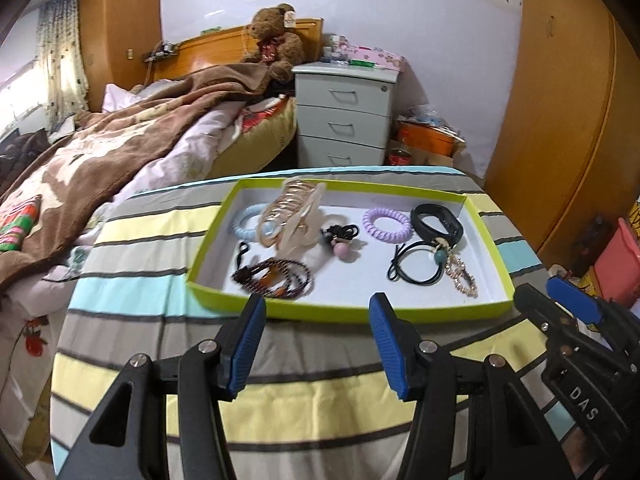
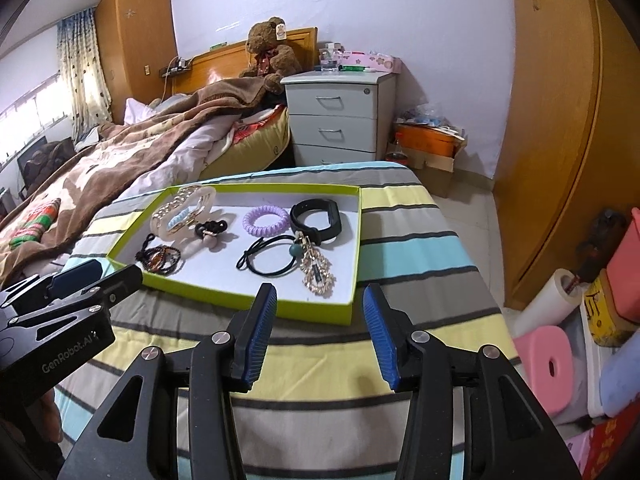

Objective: Organize jewelry

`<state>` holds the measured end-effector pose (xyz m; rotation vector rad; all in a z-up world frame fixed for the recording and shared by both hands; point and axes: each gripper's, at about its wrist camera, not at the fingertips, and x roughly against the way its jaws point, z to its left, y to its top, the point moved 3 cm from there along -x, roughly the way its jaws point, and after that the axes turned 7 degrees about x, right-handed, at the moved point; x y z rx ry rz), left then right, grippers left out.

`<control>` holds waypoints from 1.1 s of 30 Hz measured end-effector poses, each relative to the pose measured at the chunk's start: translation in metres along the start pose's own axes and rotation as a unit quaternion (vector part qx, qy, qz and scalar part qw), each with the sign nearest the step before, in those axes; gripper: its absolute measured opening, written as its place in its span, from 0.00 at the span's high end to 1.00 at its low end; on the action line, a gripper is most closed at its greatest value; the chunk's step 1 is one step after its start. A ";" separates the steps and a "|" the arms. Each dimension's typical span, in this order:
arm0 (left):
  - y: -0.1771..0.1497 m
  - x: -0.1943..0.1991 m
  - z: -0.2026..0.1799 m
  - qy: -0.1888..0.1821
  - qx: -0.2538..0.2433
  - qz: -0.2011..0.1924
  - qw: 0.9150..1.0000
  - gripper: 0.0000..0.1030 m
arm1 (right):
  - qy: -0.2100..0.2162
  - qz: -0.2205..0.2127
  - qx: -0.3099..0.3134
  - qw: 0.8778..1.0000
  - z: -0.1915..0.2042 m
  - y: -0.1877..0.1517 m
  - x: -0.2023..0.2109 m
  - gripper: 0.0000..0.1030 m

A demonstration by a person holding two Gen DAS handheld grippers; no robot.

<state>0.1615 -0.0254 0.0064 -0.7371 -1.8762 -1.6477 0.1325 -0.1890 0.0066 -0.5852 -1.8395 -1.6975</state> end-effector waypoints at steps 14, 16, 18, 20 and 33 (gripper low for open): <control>-0.029 0.026 0.004 0.005 0.002 -0.013 1.000 0.46 | 0.007 -0.019 -0.001 1.000 0.015 -0.011 0.020 0.55; -0.030 0.027 0.004 0.002 0.002 -0.013 1.000 0.46 | 0.007 -0.019 0.000 1.000 0.015 -0.011 0.020 0.55; -0.031 0.028 0.004 0.004 0.003 -0.014 1.000 0.46 | 0.007 -0.019 -0.001 1.000 0.015 -0.012 0.021 0.55; -0.032 0.030 0.004 0.004 0.006 -0.015 1.000 0.46 | 0.007 -0.021 -0.002 1.000 0.015 -0.012 0.021 0.55; -0.035 0.033 0.007 0.009 0.015 -0.013 1.000 0.46 | 0.007 -0.023 -0.003 1.000 0.015 -0.012 0.023 0.54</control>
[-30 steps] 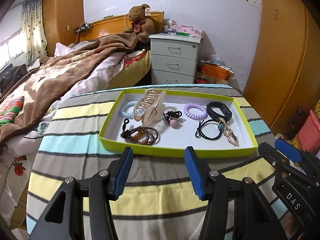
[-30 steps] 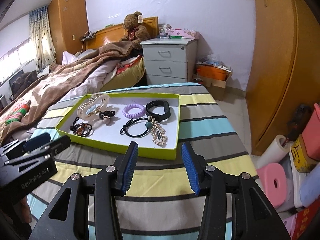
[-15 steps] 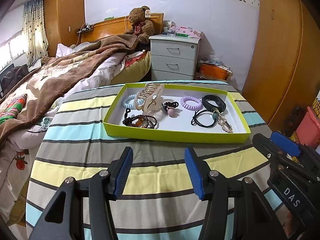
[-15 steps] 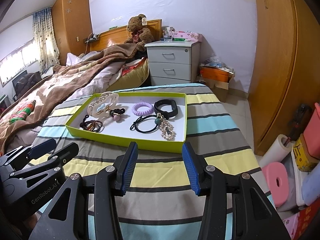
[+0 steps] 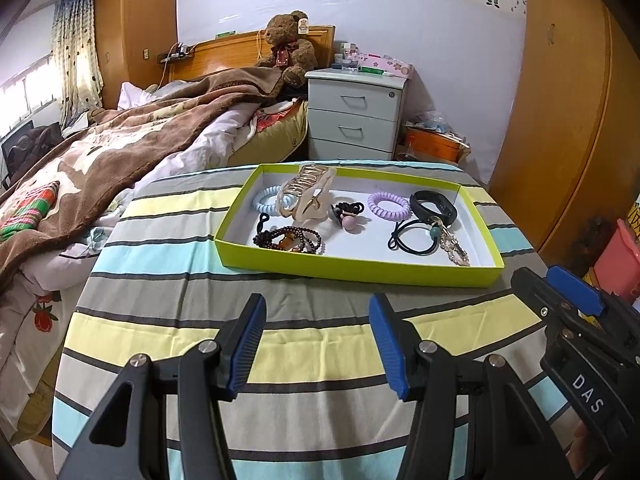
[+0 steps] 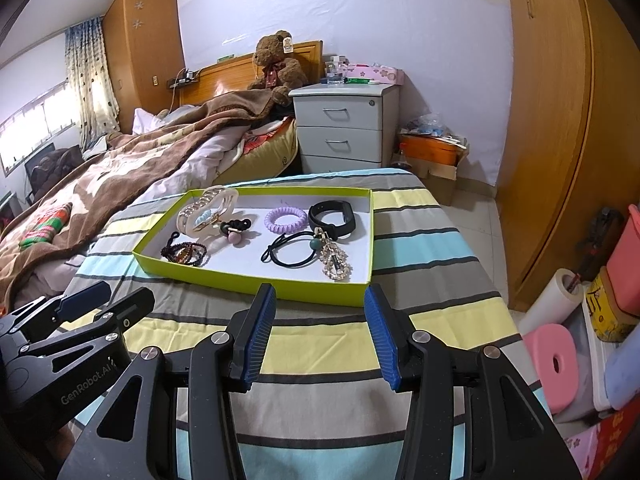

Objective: Organize jewelry

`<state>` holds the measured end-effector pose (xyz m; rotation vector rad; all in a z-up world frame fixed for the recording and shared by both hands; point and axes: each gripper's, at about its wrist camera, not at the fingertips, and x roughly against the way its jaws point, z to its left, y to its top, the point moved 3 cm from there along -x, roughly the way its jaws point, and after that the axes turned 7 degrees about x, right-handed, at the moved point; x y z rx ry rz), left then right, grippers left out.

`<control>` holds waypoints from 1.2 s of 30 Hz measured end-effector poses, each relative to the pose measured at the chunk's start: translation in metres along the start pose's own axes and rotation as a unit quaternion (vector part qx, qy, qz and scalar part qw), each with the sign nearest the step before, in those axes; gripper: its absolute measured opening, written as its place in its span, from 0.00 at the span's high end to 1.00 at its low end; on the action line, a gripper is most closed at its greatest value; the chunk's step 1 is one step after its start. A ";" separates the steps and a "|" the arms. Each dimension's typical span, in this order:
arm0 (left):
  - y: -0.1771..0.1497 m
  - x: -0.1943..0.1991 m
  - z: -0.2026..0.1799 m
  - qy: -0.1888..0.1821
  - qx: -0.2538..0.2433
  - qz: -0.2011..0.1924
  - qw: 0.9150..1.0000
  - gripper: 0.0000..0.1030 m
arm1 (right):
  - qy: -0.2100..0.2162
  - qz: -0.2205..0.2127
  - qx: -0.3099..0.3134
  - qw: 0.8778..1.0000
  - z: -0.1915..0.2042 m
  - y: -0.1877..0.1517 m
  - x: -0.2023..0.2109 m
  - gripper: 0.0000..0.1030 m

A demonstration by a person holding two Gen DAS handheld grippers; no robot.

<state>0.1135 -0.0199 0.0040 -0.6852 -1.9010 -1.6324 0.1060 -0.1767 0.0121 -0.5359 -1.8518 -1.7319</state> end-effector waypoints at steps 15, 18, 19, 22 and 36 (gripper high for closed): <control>0.001 -0.001 0.003 0.002 0.003 0.006 1.000 0.46 | 0.001 0.000 0.000 1.000 0.001 -0.001 0.001 0.54; 0.001 -0.001 0.004 0.003 0.002 0.009 1.000 0.46 | 0.000 0.000 0.000 1.000 0.001 -0.002 0.001 0.54; 0.001 -0.002 0.003 0.003 0.002 0.009 1.000 0.46 | 0.001 0.000 -0.001 1.000 0.001 -0.002 0.001 0.54; 0.001 -0.002 0.004 0.003 0.002 0.009 1.000 0.46 | 0.001 0.000 -0.001 1.000 0.001 -0.002 0.001 0.54; 0.001 -0.003 0.005 0.008 0.004 0.010 1.000 0.46 | 0.001 0.001 -0.002 1.000 0.002 -0.002 0.001 0.54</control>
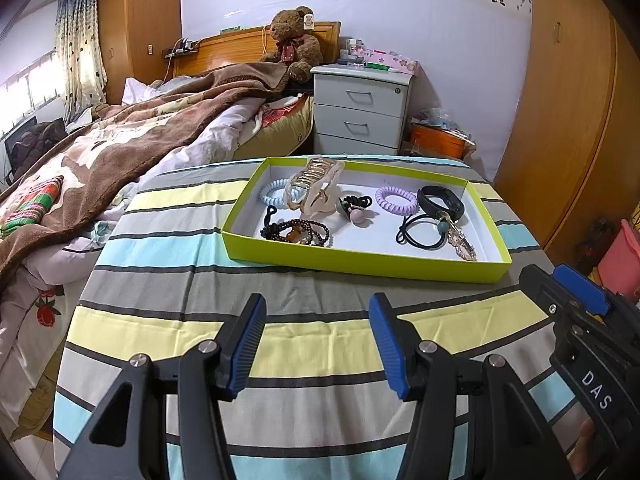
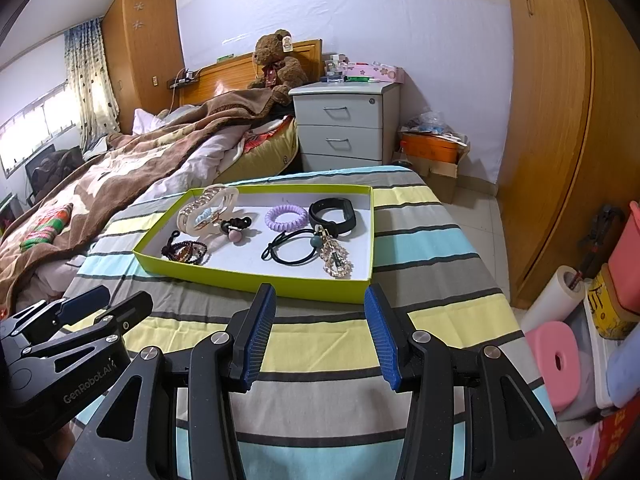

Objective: Organize jewelry

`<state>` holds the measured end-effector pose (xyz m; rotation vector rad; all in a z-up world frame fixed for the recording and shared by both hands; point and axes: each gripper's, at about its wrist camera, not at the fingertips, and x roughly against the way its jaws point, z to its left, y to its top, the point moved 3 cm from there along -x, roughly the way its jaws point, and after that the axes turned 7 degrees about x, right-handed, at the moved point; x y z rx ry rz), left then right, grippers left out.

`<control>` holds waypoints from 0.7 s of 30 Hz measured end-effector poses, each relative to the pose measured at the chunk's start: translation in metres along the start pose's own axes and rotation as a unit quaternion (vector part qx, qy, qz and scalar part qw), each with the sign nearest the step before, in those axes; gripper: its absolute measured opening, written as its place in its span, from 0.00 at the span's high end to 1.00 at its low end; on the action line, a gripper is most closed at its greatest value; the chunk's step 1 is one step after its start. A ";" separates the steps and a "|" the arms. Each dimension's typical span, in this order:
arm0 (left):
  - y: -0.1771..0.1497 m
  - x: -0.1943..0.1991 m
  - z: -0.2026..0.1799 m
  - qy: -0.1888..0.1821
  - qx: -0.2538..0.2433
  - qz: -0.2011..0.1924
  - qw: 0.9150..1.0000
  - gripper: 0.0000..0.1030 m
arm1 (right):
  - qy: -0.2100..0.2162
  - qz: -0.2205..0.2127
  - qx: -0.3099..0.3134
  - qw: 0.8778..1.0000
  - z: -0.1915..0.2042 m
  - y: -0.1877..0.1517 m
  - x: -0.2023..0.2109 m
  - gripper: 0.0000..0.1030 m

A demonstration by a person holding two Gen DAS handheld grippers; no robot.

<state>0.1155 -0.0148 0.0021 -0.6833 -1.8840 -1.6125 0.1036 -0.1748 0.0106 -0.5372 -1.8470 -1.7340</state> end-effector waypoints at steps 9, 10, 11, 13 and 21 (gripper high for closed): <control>0.000 0.000 0.001 0.000 0.000 0.001 1.000 0.46 | 0.000 0.000 0.001 1.000 0.000 0.000 0.000 0.54; 0.000 0.000 0.001 0.001 0.001 0.001 1.000 0.46 | -0.001 0.001 0.001 1.000 0.001 0.000 0.000 0.54; 0.000 -0.001 0.001 0.000 0.000 0.002 1.000 0.46 | 0.000 0.000 0.000 1.000 0.000 0.000 0.000 0.54; -0.001 -0.001 0.002 0.000 0.001 0.002 1.000 0.46 | 0.000 0.001 0.001 1.000 0.001 0.000 -0.001 0.54; -0.002 -0.001 0.003 0.000 0.001 0.003 1.000 0.46 | -0.001 0.002 0.001 1.000 0.000 -0.001 0.000 0.54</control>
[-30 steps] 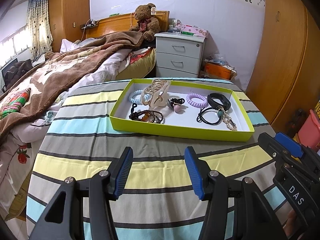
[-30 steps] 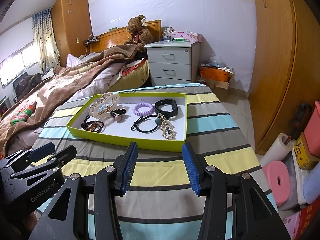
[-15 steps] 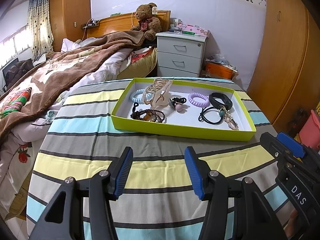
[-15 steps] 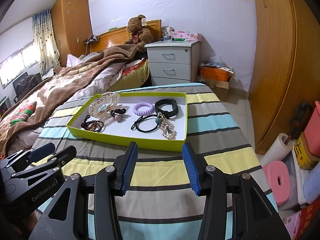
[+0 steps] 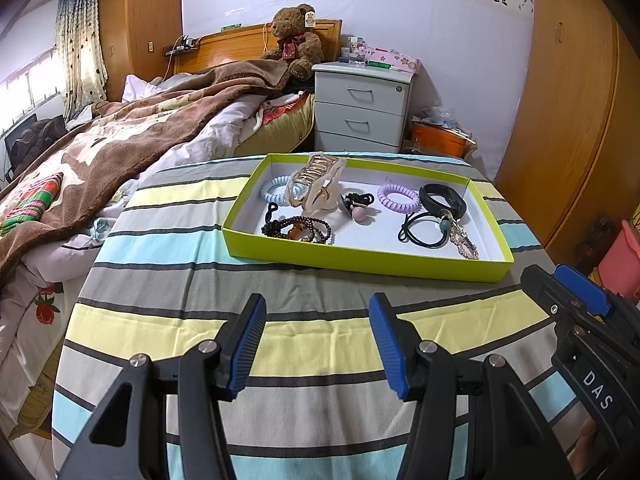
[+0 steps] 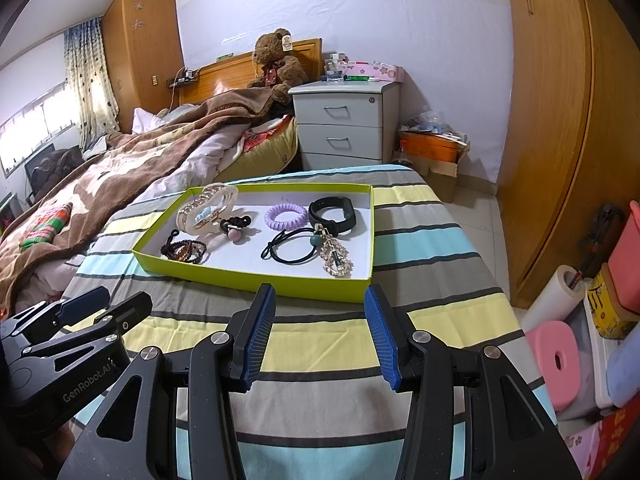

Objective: Organize jewelry

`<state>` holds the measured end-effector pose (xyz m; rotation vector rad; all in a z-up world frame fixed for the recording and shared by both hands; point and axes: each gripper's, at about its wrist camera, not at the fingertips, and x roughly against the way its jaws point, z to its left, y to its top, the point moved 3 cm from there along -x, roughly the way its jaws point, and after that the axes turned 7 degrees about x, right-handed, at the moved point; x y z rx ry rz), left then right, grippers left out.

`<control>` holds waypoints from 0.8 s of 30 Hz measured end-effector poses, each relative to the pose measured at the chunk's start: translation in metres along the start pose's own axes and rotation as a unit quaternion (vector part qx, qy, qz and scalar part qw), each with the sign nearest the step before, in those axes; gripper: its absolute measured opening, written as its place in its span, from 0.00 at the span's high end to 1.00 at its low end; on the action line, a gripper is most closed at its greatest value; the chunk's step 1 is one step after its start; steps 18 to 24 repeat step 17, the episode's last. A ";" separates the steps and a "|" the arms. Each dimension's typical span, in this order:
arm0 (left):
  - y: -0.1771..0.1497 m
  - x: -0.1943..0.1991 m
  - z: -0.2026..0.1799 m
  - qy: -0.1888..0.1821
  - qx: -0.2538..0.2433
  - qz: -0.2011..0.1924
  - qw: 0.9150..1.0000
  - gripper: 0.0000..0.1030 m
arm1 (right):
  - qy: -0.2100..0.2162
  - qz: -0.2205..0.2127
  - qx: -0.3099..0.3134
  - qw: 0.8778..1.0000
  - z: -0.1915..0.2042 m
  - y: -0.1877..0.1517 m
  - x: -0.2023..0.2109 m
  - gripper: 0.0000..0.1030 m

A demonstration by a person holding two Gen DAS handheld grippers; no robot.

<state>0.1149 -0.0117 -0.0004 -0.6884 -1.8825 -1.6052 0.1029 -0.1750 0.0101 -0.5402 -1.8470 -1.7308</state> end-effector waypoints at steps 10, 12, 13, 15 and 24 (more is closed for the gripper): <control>0.000 -0.001 0.000 0.000 0.000 0.000 1.000 0.46 | 0.000 0.001 0.000 1.000 0.000 0.000 0.000 0.54; -0.001 0.000 0.001 0.000 0.000 0.000 1.000 0.46 | 0.000 0.000 -0.001 1.000 0.000 0.000 0.001 0.54; -0.001 0.000 0.001 0.000 0.000 -0.001 1.000 0.46 | 0.000 -0.001 -0.001 1.000 0.000 0.000 0.001 0.54; -0.001 -0.001 0.001 0.000 -0.001 0.000 1.000 0.46 | 0.000 0.000 0.000 1.000 -0.001 0.000 0.000 0.54; -0.001 0.000 0.001 0.001 0.000 0.001 1.000 0.46 | 0.000 0.000 -0.001 1.000 -0.001 0.000 0.000 0.54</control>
